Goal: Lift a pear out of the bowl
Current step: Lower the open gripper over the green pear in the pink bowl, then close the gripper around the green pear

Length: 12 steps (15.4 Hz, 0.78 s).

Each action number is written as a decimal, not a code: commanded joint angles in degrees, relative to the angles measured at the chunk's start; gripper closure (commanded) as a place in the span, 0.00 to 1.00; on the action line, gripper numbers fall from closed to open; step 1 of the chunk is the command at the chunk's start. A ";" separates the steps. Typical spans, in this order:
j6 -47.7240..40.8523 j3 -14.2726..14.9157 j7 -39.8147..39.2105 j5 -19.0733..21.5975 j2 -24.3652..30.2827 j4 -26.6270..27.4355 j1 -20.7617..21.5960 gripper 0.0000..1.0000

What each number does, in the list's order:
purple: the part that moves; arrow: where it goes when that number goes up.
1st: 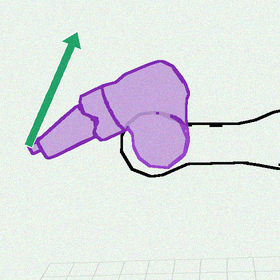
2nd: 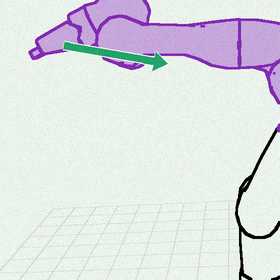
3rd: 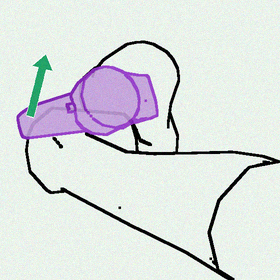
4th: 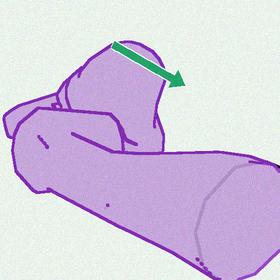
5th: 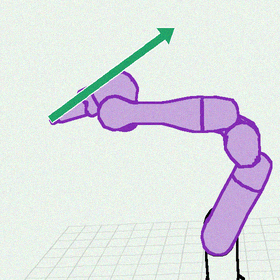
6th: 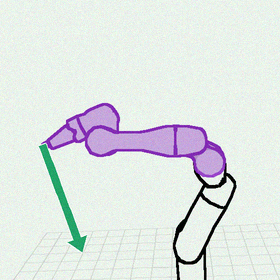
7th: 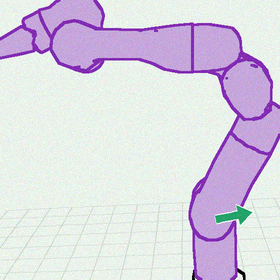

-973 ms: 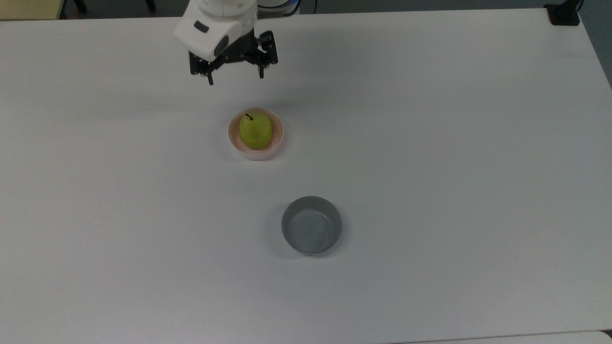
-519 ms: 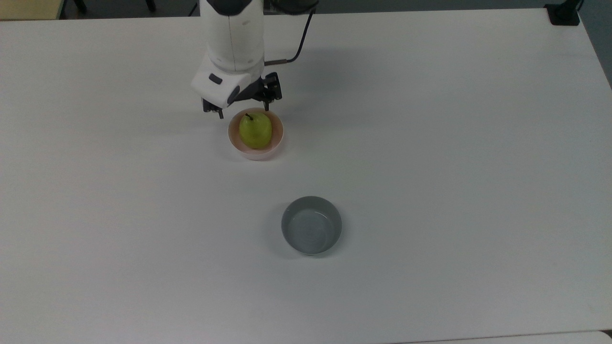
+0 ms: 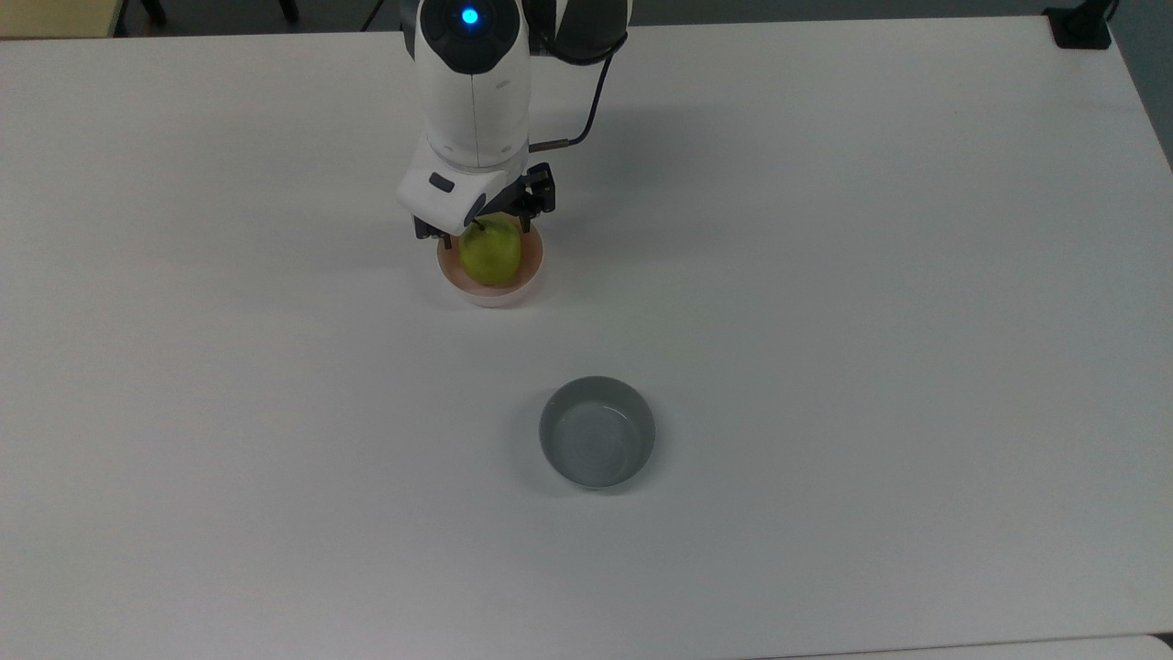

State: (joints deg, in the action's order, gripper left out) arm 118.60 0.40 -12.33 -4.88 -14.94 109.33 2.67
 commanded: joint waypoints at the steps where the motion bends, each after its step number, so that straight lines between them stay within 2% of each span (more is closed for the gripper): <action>1: 2.16 0.30 0.03 -0.92 -0.88 0.63 0.59 0.15; 7: 4.01 0.30 0.12 -0.92 -1.76 0.71 1.20 0.17; 10: 4.01 0.30 0.03 -0.92 -1.85 0.71 1.20 0.31; 12: 3.92 0.39 0.03 -0.92 -1.76 0.63 1.20 0.44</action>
State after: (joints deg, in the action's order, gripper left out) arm 120.99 0.39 -12.33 -4.99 -16.85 109.26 3.28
